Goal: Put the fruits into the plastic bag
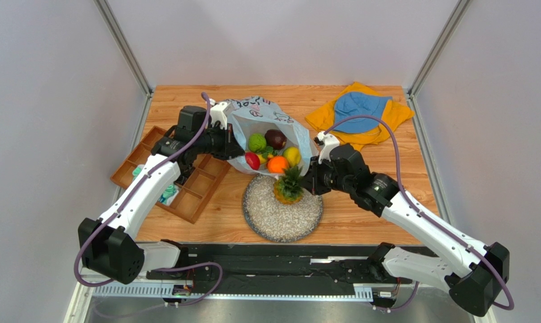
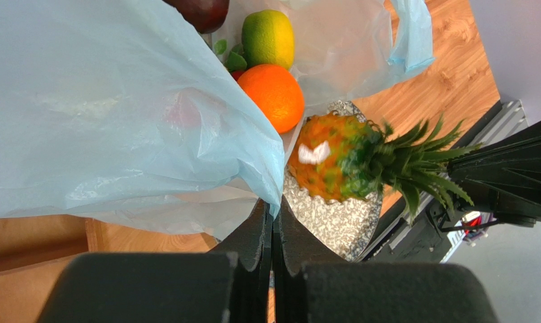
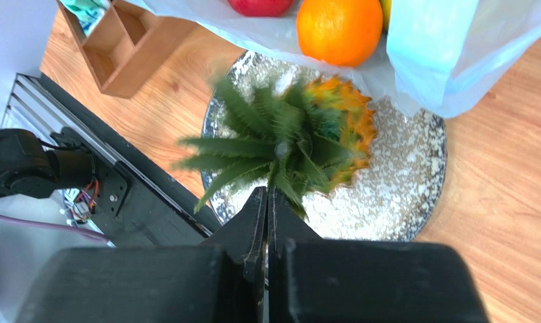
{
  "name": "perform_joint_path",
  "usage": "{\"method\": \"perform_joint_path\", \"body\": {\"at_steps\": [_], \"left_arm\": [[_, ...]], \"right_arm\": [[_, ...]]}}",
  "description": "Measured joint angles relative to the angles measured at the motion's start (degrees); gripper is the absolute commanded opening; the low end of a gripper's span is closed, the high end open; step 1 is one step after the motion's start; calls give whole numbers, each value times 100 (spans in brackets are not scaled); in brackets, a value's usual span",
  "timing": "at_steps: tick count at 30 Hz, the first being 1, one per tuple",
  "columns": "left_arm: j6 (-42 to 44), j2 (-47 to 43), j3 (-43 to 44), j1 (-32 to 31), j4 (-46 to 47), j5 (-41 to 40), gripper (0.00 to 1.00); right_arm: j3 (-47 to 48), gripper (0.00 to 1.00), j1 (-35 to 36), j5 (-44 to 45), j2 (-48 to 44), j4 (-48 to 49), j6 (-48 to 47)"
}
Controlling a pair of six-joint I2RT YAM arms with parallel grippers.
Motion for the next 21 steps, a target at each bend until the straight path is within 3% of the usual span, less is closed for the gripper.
{"method": "perform_joint_path", "body": {"at_steps": [21], "left_arm": [[0, 0, 0, 0, 0, 28, 0]], "right_arm": [[1355, 0, -4, 83, 944, 1029, -155]]}}
